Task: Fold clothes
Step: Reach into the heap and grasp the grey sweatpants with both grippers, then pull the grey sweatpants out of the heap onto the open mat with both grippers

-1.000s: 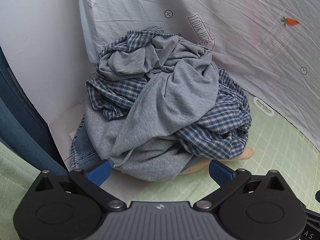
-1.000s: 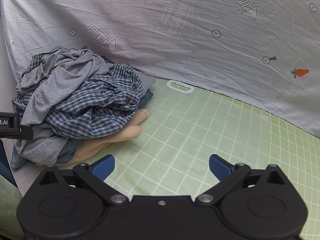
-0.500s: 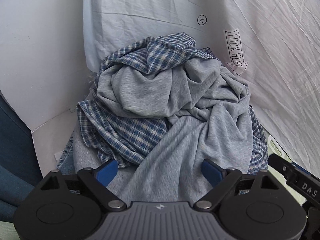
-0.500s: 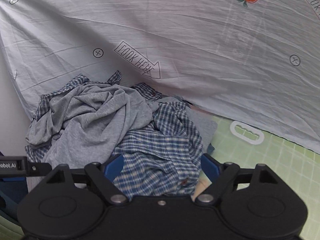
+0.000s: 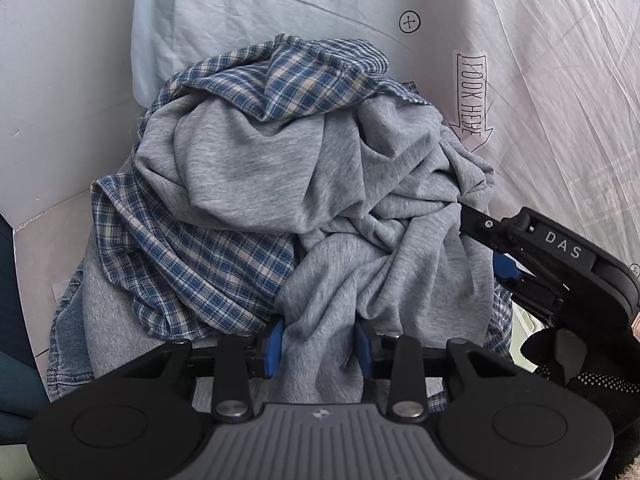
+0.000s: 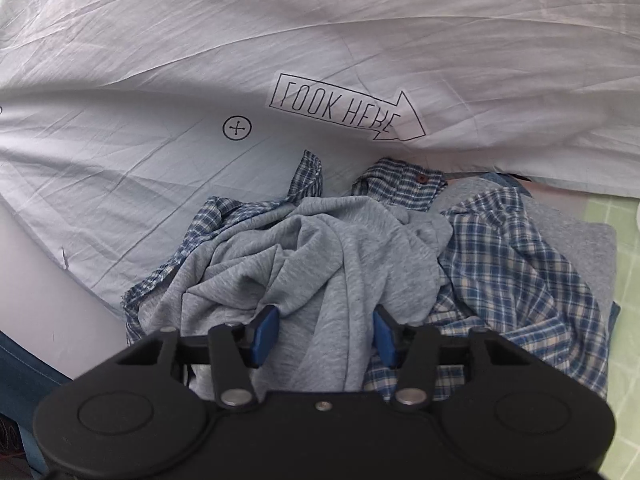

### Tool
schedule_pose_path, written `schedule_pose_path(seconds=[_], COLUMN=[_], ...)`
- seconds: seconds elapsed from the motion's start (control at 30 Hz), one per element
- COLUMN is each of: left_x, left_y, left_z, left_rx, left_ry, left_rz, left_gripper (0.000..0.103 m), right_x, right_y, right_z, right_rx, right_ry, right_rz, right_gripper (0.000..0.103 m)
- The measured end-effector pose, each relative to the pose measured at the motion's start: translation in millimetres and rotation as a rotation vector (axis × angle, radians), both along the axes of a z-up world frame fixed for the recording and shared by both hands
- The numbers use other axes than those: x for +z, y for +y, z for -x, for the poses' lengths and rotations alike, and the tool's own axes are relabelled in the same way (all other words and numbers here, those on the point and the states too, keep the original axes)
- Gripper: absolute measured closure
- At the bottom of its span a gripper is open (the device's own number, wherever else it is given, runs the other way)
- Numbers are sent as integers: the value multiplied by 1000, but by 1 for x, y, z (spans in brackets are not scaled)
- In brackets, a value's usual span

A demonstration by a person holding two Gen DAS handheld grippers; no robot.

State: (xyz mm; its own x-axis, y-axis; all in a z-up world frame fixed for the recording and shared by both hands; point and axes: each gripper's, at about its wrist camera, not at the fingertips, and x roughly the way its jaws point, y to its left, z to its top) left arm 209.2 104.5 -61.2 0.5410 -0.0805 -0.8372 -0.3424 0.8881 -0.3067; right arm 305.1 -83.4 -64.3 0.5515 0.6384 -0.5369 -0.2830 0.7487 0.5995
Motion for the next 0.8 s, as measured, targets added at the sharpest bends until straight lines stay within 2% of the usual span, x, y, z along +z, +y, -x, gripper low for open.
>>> schedule_pose_path(seconds=[0.03, 0.07, 0.13, 0.3, 0.47, 0.57, 0.7, 0.8], left_x=[1, 2, 7, 22, 38, 46, 53, 55], left_y=[-1, -2, -4, -8, -22, -35, -57, -90], left_z=[1, 2, 7, 29, 53, 67, 92, 113], left_rx=[1, 3, 1, -23, -74, -107, -171, -244], left_ry=[-1, -5, -21, -90, -153, -178, -203, -212], left_rz=[2, 4, -1, -14, -23, -33, -7, 6], left_gripper=[70, 72, 83, 92, 92, 93, 93, 93], right_x=[2, 4, 9, 26, 44, 55, 75, 85], right_y=[1, 1, -3, -21, -53, -72, -93, -119], right_z=[3, 7, 16, 48, 94, 128, 175, 214], right_rx=[0, 0, -14, -82, -201, -276, -346, -397], right_ry=[-19, -37, -69, -132, -137, -156, -232, -279], right_rz=[10, 20, 29, 23, -56, -71, -1, 60], right_gripper=[87, 90, 95, 98, 98, 98, 98, 98])
